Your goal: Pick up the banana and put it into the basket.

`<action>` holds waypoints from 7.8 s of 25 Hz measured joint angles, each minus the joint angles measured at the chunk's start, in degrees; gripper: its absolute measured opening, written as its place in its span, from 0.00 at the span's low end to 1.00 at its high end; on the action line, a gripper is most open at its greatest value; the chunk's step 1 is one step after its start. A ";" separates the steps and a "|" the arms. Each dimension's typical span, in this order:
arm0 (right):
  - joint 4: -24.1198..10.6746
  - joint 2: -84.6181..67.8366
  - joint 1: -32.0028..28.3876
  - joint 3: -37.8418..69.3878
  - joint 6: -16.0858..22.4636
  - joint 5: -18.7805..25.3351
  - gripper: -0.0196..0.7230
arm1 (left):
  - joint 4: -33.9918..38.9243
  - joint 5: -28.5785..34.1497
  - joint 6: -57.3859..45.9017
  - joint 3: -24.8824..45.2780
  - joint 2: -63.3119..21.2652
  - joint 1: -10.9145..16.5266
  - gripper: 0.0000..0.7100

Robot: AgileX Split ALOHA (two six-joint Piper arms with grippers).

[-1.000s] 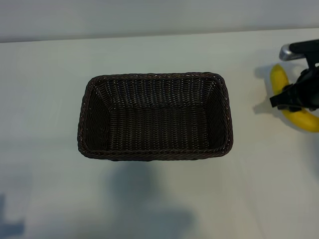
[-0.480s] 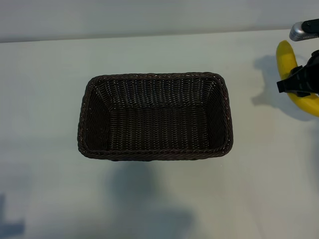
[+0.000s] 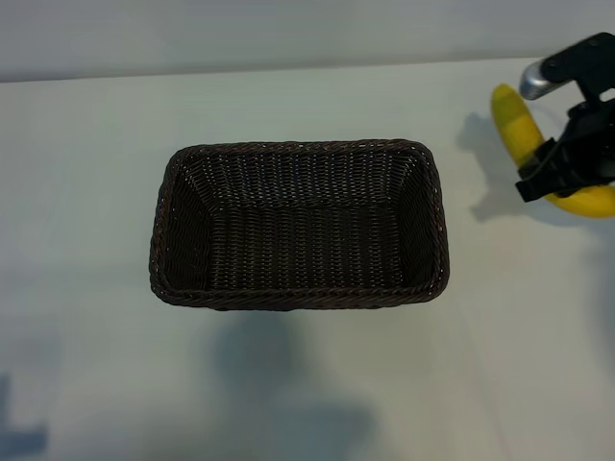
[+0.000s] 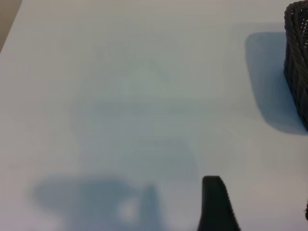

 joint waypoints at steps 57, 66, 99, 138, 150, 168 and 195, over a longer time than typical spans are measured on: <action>-0.13 11.16 34.99 -10.27 -10.83 -6.85 0.60 | 0.00 0.00 0.06 0.00 0.00 0.00 0.67; -0.13 14.56 34.99 -10.27 -10.85 -9.22 0.60 | 0.00 0.00 0.06 0.00 0.00 0.00 0.67; 1.55 13.80 34.99 -10.39 -10.85 -10.37 0.68 | 0.00 0.00 -0.04 0.00 0.00 0.00 0.67; -2.97 6.97 3.32 -10.39 6.18 -4.52 0.68 | 0.00 0.00 0.01 0.00 0.00 0.00 0.67; -4.51 6.97 -9.78 -10.39 11.31 5.62 0.68 | 0.00 0.00 0.01 0.00 0.00 0.00 0.67; -35.51 6.81 -12.02 -10.45 38.04 14.17 0.68 | 0.00 0.00 -0.04 0.00 0.00 0.00 0.67; -35.28 -24.42 -12.02 -10.45 45.81 26.83 0.68 | 0.00 0.00 -0.04 0.00 0.00 0.00 0.67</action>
